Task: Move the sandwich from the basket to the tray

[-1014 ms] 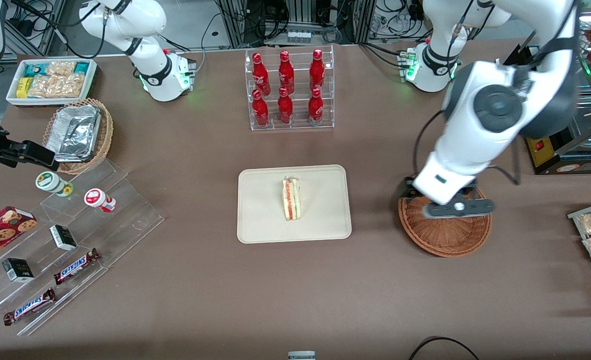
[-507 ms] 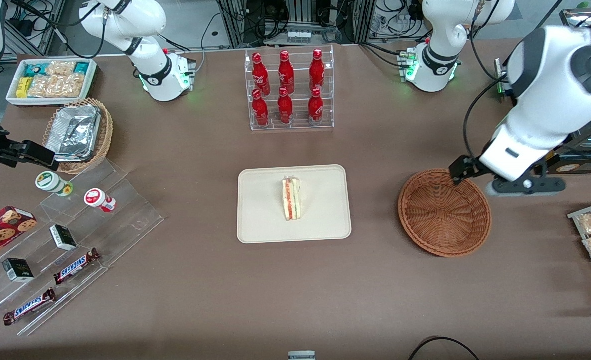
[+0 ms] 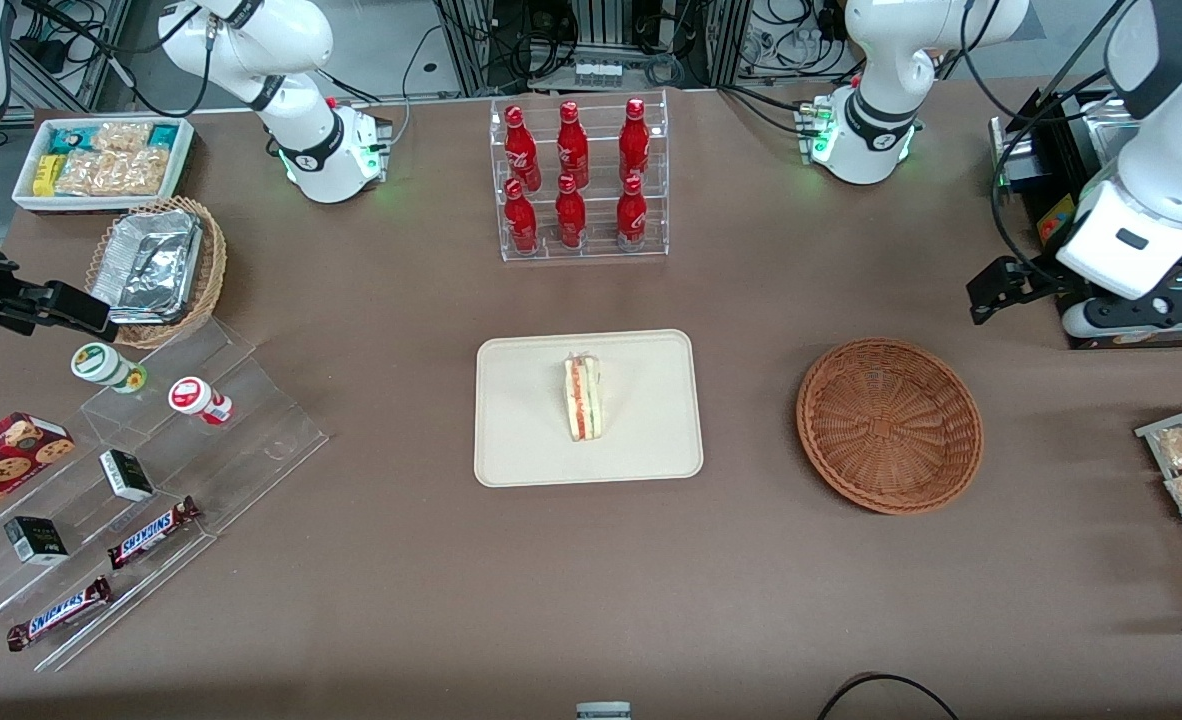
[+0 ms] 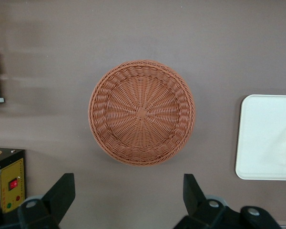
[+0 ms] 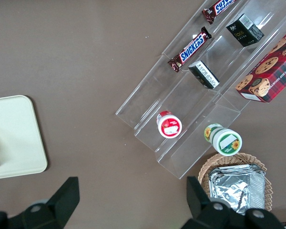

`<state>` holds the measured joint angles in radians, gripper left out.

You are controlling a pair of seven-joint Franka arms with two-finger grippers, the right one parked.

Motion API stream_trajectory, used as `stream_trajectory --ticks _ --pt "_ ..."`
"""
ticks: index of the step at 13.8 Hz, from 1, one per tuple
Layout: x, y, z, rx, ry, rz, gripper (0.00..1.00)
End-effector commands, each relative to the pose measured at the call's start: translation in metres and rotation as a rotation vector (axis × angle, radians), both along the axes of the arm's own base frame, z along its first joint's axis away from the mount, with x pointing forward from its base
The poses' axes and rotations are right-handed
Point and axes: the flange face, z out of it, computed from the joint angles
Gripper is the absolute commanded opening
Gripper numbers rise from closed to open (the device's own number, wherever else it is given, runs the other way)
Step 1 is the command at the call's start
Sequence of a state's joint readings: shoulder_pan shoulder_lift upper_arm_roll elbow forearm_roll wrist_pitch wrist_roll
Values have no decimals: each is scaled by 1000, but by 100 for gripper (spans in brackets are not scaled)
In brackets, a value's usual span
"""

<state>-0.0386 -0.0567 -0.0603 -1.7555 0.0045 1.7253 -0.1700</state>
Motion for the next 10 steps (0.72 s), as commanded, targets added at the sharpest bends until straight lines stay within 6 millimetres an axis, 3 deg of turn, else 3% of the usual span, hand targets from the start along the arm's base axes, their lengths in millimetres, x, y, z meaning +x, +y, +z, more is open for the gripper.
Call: stream_trajectory --ticks 1,4,6,10 --pt "-5 6 0 -21 10 0 100" --pt "9 26 1 -43 2 46 100" --pt "22 22 5 -63 -3 52 100" --pt "20 20 11 -53 -14 29 100"
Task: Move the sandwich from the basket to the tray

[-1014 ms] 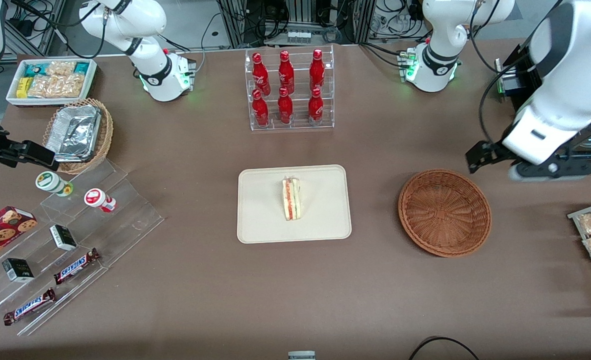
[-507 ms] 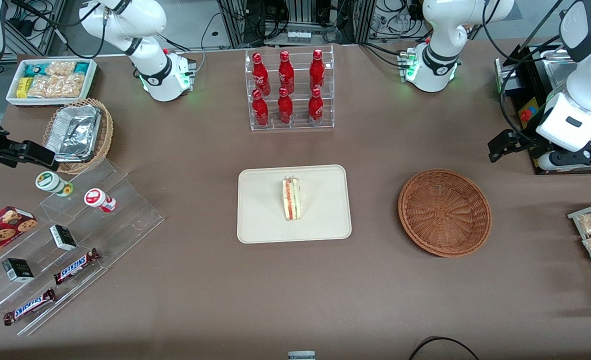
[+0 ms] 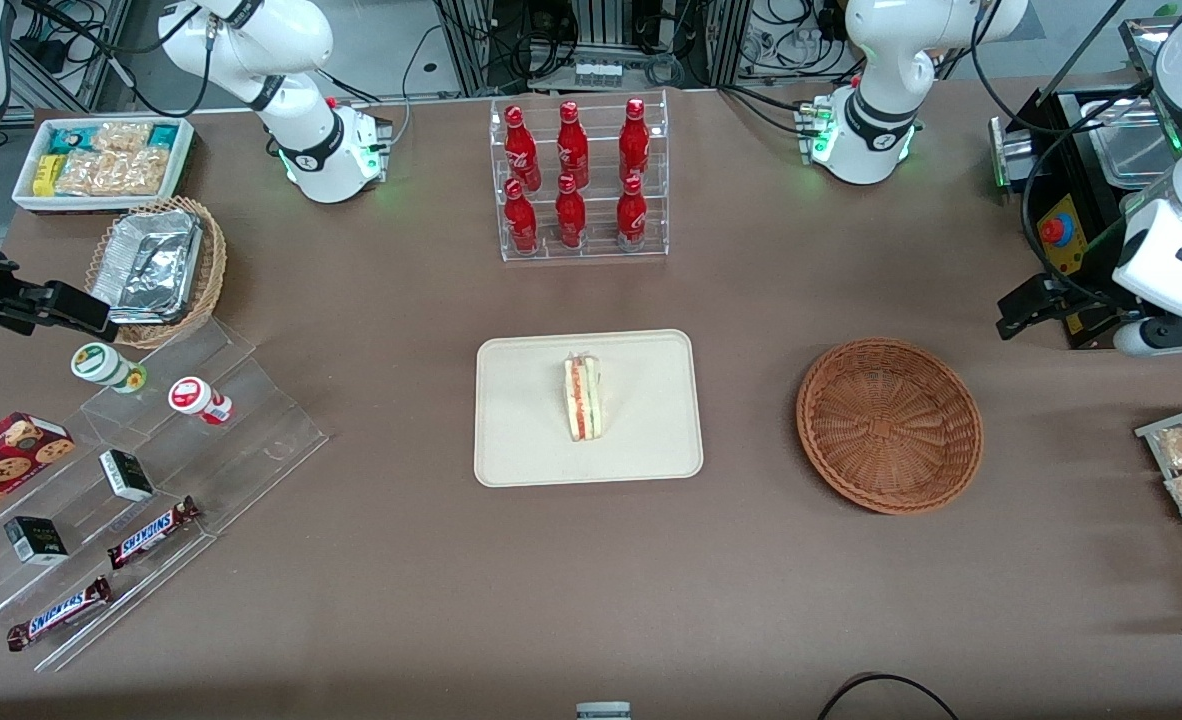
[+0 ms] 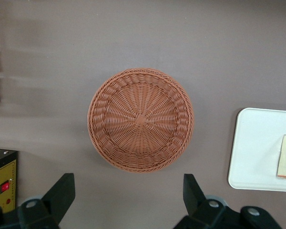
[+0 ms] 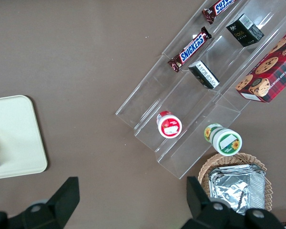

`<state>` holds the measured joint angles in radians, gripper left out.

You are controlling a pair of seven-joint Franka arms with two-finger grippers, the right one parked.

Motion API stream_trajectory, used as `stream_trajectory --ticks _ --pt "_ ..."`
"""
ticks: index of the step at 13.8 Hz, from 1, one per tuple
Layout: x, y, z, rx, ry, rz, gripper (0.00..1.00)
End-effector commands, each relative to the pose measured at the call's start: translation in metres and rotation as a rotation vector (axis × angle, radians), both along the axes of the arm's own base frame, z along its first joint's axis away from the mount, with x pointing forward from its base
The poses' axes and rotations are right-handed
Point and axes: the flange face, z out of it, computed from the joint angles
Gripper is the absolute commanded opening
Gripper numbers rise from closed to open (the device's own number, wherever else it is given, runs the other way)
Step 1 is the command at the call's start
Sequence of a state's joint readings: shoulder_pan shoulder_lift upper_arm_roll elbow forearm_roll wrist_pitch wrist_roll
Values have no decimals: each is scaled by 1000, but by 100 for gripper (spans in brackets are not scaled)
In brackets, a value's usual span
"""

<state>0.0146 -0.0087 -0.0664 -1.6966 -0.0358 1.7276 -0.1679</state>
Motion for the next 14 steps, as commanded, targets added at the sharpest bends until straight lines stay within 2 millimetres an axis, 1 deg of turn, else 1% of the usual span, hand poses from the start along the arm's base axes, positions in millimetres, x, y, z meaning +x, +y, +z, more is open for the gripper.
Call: stream_trajectory --ticks 1,2,3,4,6,9,14 --pt "1 -1 15 -8 -16 -33 100" --pt "2 -6 23 -8 -28 -67 100" --pt "-1 -9 27 -4 -10 -81 100" --pt "-1 -9 34 -4 -9 -82 100" --pt "-4 -2 42 -1 -1 -71 100" --pt "-6 -5 47 17 5 -73 100" --pt "-6 -2 46 16 11 -75 100"
